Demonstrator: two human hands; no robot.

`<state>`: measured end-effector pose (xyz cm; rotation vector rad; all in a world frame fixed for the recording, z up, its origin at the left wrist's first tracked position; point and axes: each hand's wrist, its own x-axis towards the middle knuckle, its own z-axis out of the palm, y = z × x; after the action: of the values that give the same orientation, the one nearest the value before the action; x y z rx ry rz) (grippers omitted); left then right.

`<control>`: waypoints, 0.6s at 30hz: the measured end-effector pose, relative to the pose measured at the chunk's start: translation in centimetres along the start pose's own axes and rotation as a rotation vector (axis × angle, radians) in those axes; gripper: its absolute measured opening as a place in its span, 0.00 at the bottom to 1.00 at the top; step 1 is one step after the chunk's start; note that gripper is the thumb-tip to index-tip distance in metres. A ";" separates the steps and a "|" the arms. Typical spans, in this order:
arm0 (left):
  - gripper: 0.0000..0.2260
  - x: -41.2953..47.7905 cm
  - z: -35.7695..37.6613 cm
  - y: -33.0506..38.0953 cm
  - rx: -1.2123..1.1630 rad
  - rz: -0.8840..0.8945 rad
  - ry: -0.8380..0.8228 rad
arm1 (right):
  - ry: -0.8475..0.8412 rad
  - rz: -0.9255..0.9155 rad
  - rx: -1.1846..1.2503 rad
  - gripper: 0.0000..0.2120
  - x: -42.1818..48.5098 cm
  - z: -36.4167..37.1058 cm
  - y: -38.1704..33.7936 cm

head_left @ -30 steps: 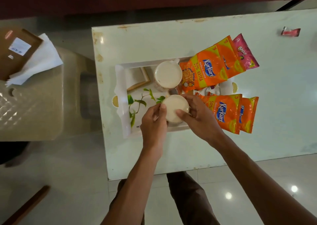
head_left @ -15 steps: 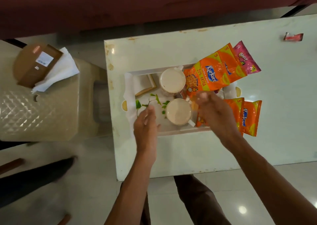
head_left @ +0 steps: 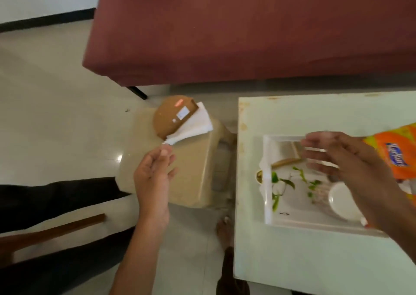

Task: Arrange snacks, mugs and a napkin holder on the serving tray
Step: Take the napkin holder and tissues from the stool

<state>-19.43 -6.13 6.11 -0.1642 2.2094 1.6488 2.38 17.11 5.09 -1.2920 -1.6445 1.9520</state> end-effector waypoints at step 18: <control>0.14 21.6 0.6 -2.6 0.534 0.060 0.031 | -0.166 0.083 -0.181 0.08 8.1 26.9 0.4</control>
<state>-38.38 -3.58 -4.29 0.0221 2.6073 1.0313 -22.56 5.31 -0.17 -1.3112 -1.9146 2.0474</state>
